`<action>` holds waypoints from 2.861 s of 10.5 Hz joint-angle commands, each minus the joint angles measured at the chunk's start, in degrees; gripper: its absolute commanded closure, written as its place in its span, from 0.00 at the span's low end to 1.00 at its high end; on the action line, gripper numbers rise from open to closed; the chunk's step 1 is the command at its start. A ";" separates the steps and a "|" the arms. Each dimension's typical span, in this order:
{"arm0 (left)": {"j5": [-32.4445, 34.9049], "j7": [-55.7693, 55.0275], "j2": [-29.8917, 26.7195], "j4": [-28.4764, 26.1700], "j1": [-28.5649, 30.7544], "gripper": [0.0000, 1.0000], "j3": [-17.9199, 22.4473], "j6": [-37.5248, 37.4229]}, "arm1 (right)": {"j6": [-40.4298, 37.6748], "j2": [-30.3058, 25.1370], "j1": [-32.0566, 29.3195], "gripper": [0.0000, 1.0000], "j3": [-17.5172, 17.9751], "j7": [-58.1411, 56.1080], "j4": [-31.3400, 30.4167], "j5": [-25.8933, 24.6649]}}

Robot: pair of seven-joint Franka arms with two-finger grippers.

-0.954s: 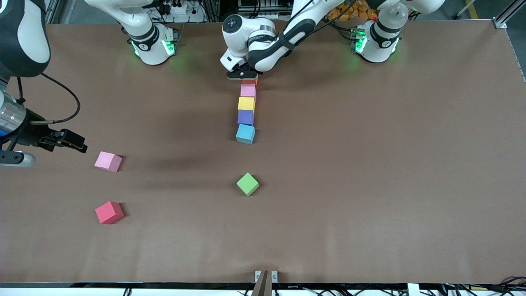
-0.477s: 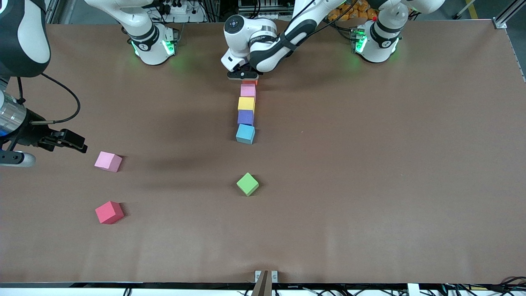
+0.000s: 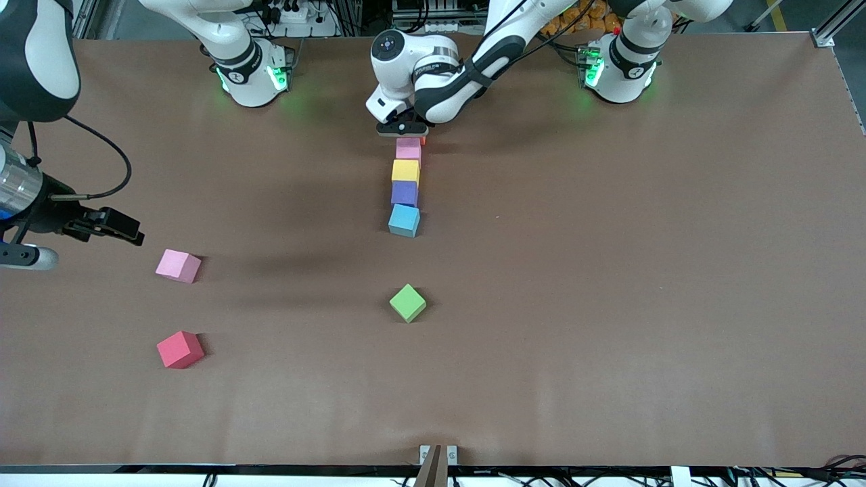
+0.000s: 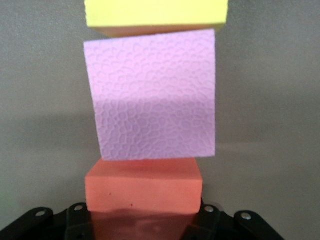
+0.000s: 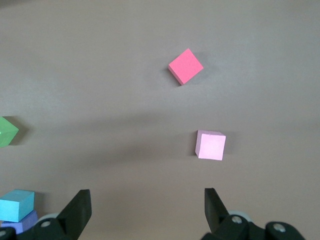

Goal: Arrange blocks into number 1
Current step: 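Lower the orange block beside lavender and open the left gripper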

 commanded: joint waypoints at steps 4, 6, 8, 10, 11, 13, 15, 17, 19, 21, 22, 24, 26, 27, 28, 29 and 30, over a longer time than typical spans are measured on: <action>1.61 0.06 -0.88 -0.24 0.15 1.00 -0.01 0.72 | -1.80 -1.56 0.80 0.00 -1.46 2.20 -0.25 -0.92; 1.61 0.06 -0.79 0.29 0.14 1.00 -0.01 0.72 | -1.80 -1.47 0.80 0.00 -1.46 2.20 -0.25 -0.92; 1.52 0.06 -0.61 0.82 0.14 1.00 -0.01 0.72 | -1.80 -1.38 0.80 0.00 -1.46 2.20 -0.25 -0.92; 1.52 0.06 -0.44 1.26 0.14 1.00 -0.01 0.72 | -1.80 -1.38 0.80 0.00 -1.46 2.20 -0.25 -0.92; 1.52 0.06 -0.44 1.26 0.14 1.00 -0.01 0.72 | -1.80 -1.38 0.80 0.00 -1.46 2.20 -0.16 -0.83; 1.52 0.15 -0.18 1.26 0.23 1.00 -0.01 0.72 | -1.80 -1.38 0.63 0.00 -1.46 2.11 -0.16 -0.92; 1.52 0.15 -0.09 1.43 0.32 0.59 0.08 0.72 | -1.80 -1.21 0.45 0.00 -1.46 2.02 -0.08 -0.83; 1.61 1.02 -0.09 1.44 -0.29 0.00 1.31 0.72 | -1.80 -1.12 0.37 0.00 -1.46 1.93 -0.08 -0.83; 1.61 1.02 -0.17 1.44 -0.30 0.00 1.31 0.63 | -1.80 -1.12 0.28 0.00 -1.46 1.85 0.01 -0.83; 1.61 0.68 -0.61 1.52 -0.21 0.00 1.31 0.63 | -1.80 -1.12 0.28 0.00 -1.46 1.85 -0.08 -0.83; 1.61 0.41 -1.05 1.61 -0.21 0.00 1.22 0.19 | -1.80 -1.12 0.28 0.00 -1.46 1.93 0.01 -0.83; 1.08 0.15 -2.10 3.27 -0.30 0.00 0.87 -2.95 | -1.80 -1.12 0.28 0.00 -1.46 1.85 0.01 -0.83; 0.82 0.15 -2.37 5.47 -0.30 0.00 0.70 -5.68 | -1.80 -1.03 0.28 0.00 -1.46 1.93 0.01 -0.83; 0.73 0.15 -3.33 5.74 -0.30 0.00 0.70 -6.66 | -1.80 -1.03 0.28 0.00 -1.37 2.02 0.01 -0.83; 0.64 0.15 -4.64 5.74 -0.30 0.00 0.70 -7.62 | -1.89 -1.03 0.28 0.00 -1.46 2.20 0.10 -0.83; 0.55 0.15 -5.79 5.74 -0.12 0.00 0.61 -8.76 | -2.15 -1.03 0.36 0.00 -1.46 2.28 0.19 -0.83; 0.55 0.15 -7.19 5.74 0.31 0.00 0.69 -9.64 | -2.24 -1.03 0.54 0.00 -1.46 2.89 0.27 -0.83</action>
